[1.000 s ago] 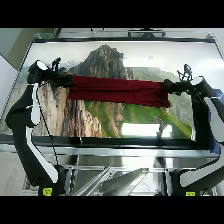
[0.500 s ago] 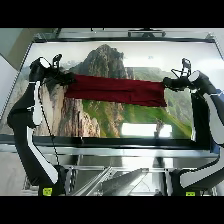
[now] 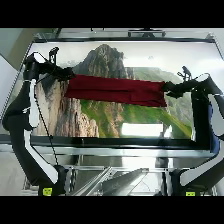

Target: Fold the shirts.

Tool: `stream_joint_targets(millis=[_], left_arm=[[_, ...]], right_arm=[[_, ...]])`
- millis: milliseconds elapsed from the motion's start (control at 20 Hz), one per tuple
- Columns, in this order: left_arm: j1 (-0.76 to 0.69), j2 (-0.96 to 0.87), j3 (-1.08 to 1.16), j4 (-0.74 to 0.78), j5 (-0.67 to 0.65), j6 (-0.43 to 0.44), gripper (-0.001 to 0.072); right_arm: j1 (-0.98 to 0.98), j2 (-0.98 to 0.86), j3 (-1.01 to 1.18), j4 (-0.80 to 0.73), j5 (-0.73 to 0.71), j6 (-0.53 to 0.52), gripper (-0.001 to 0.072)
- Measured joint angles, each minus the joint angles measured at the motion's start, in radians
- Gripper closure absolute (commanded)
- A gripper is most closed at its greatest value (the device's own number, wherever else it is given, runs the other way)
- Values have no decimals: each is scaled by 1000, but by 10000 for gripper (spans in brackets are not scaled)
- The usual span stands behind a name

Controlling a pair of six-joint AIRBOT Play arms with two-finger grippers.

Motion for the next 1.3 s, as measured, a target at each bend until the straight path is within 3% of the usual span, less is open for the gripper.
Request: stream_joint_targets(millis=[100,200,250,300,350,550,800,1050,1300], left_arm=[[0,8,0,-3,0,0,279],[-5,13,0,-1,1,0,332],[-10,14,0,-2,1,0,465],[-17,14,0,-3,0,0,624],[-27,13,0,-3,1,0,711],[-108,-14,0,-3,19,24,710],[-307,-103,0,-5,87,27,711],[-518,-173,0,-5,248,-5,709],[-625,-181,0,-42,387,-30,709]], right_arm=[[3,-29,1,86,15,-51,36],[13,-51,1,135,24,-82,371],[16,-60,0,143,24,-94,564],[19,-65,0,151,20,-105,696],[20,-68,2,168,21,-112,696],[19,-62,43,198,55,-127,696],[15,0,183,228,203,-77,696],[15,63,338,287,357,-7,696],[14,80,432,306,440,48,697]])
